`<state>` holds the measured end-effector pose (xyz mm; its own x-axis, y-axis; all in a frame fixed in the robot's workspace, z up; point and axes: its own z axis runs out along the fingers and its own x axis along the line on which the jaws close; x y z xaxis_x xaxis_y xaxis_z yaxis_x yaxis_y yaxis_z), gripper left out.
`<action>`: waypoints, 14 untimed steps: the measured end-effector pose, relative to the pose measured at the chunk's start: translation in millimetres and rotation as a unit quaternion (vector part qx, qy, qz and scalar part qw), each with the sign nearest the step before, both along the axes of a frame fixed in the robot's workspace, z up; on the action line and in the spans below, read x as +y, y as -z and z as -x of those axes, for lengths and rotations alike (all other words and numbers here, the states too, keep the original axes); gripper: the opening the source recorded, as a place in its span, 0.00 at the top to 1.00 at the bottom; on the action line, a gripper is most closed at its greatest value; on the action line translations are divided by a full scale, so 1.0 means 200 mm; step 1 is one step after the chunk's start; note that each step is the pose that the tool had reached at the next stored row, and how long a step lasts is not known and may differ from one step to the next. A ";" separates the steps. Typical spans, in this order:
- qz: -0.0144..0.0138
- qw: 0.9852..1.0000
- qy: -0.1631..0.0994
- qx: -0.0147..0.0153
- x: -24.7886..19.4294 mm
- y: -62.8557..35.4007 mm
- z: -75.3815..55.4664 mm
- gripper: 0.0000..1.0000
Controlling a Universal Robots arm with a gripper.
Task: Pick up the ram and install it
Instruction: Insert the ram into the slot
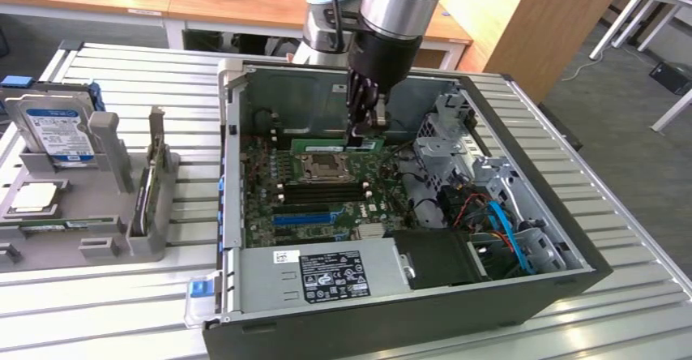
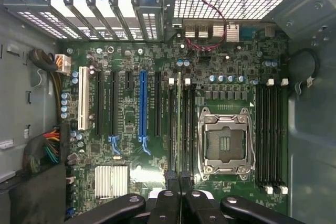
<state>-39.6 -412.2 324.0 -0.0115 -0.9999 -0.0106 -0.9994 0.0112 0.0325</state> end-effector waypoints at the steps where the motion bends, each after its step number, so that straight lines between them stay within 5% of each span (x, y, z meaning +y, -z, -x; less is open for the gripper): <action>1: 0.000 1.000 0.000 0.000 0.000 0.004 0.00 0.88; 14: 0.000 1.000 0.000 0.000 0.000 0.074 0.00 0.88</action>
<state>-39.6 -412.2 309.3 -0.0116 -0.9999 -0.0106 -0.9994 0.0112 0.0325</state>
